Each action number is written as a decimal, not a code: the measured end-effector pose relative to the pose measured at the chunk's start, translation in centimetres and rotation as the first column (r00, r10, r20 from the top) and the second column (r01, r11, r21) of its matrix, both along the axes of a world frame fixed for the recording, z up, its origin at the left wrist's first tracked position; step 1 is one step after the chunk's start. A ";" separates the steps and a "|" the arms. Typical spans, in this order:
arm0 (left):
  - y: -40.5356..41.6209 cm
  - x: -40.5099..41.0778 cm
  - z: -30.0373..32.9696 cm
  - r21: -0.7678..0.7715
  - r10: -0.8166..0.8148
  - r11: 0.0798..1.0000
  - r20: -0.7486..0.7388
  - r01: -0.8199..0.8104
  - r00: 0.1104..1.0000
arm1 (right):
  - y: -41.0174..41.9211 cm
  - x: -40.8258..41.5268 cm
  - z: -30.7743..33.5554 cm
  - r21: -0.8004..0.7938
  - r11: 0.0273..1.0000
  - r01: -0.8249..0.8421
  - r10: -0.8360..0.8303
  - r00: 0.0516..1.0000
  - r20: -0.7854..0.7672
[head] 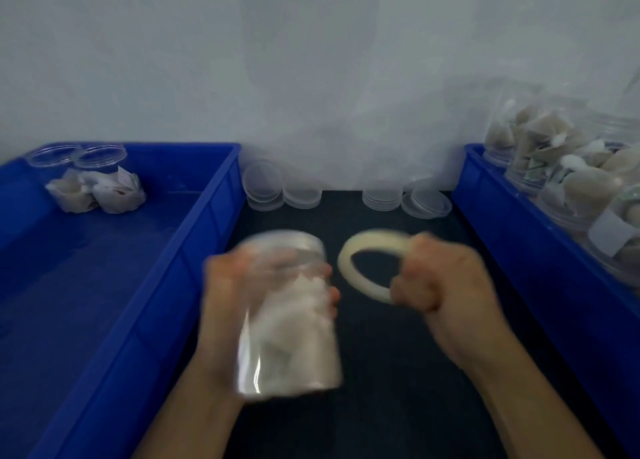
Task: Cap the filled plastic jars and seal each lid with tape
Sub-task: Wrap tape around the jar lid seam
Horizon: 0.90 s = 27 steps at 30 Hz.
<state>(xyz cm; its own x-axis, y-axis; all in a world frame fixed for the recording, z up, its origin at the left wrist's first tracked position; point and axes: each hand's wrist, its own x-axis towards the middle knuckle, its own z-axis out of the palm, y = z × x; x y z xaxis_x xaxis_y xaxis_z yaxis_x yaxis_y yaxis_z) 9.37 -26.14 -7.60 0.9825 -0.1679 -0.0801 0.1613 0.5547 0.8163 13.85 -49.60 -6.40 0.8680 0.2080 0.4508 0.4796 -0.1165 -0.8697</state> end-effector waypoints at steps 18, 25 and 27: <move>-2.1 0.8 -1.9 0.469 0.162 0.855 0.165 -0.222 0.973 | 1.4 0.7 -4.3 -0.537 0.842 0.049 -0.076 0.997 -0.028; -2.8 0.2 -1.1 0.541 0.105 0.807 0.263 -0.236 0.959 | 2.8 -2.8 -2.2 -0.161 0.975 -0.154 0.108 0.958 -0.265; -3.0 -0.1 -0.9 0.570 0.074 0.793 0.257 -0.213 0.964 | 2.7 -3.5 -1.8 -0.156 0.984 -0.088 0.048 0.969 -0.240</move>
